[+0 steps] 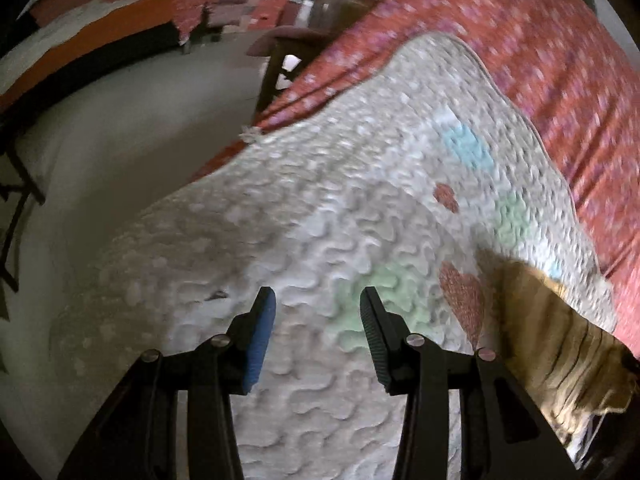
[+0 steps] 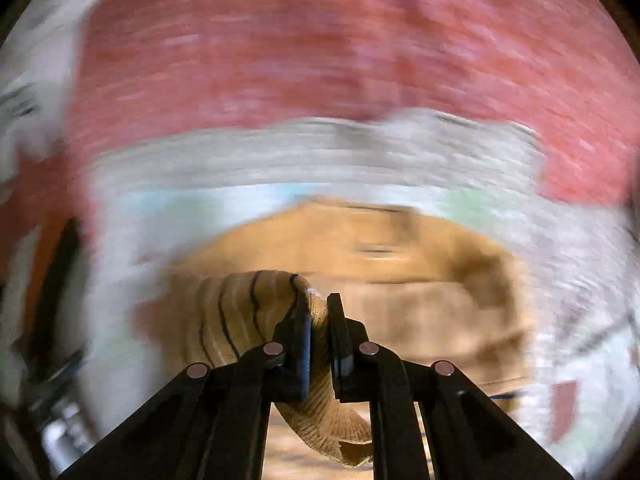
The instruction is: Fold small clothes
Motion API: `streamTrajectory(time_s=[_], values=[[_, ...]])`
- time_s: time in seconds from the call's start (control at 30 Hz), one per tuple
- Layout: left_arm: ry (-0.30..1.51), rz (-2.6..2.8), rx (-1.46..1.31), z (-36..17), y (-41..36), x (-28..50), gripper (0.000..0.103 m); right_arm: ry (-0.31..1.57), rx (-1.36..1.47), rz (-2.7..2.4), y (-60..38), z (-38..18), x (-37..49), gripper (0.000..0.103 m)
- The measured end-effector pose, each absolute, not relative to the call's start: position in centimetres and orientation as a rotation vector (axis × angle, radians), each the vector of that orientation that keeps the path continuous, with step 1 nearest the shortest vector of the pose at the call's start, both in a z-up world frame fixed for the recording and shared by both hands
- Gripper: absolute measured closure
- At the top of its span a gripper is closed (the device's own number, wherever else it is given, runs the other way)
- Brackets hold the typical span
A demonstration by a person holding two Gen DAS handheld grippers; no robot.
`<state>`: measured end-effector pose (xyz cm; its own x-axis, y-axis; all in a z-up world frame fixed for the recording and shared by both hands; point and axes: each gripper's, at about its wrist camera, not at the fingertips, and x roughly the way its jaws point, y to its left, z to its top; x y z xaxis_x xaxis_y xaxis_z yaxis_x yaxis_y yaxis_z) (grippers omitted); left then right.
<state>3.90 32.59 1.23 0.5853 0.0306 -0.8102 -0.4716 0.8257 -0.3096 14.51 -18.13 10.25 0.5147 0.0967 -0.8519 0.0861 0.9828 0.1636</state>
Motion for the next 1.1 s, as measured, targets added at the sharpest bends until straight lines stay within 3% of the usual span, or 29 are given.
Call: streamTrajectory(time_s=[0.13, 0.3, 0.33, 0.37, 0.43, 0.6, 0.7, 0.9, 1.1], values=[[0.914, 0.272, -0.461, 1.3, 29.9, 4.9, 0.060, 1.068, 0.156, -0.225, -25.6, 6.2, 16.2, 0.095], [0.925, 0.171, -0.372, 1.2, 26.0, 5.9, 0.060, 1.138, 0.019, -0.350, -27.7, 1.8, 17.4, 0.091], [0.931, 0.132, -0.360, 1.2, 25.1, 6.0, 0.060, 1.128, 0.003, -0.367, -27.7, 1.7, 16.9, 0.084], [0.939, 0.090, -0.356, 1.2, 24.2, 6.2, 0.060, 1.102, -0.008, -0.381, -27.6, 1.9, 16.5, 0.066], [0.965, -0.020, -0.358, 1.1, 22.2, 6.1, 0.060, 1.064, 0.019, -0.373, -27.4, 2.5, 15.4, 0.044], [0.996, -0.216, -0.311, 1.6, 16.4, 3.9, 0.060, 1.060, 0.271, -0.060, -24.4, 3.2, 9.7, 0.044], [0.996, -0.197, -0.283, 1.8, 15.0, 2.1, 0.060, 1.084, 0.332, 0.188, -18.8, 2.9, 6.1, 0.052], [0.945, 0.018, -0.375, 2.6, 20.2, -1.2, 0.056, 1.038, 0.125, 0.504, -4.5, 3.9, 4.3, 0.052], [0.932, 0.102, -0.465, 1.8, 24.3, -2.7, 0.054, 1.060, -0.071, 0.367, 2.4, 1.9, 8.4, 0.052]])
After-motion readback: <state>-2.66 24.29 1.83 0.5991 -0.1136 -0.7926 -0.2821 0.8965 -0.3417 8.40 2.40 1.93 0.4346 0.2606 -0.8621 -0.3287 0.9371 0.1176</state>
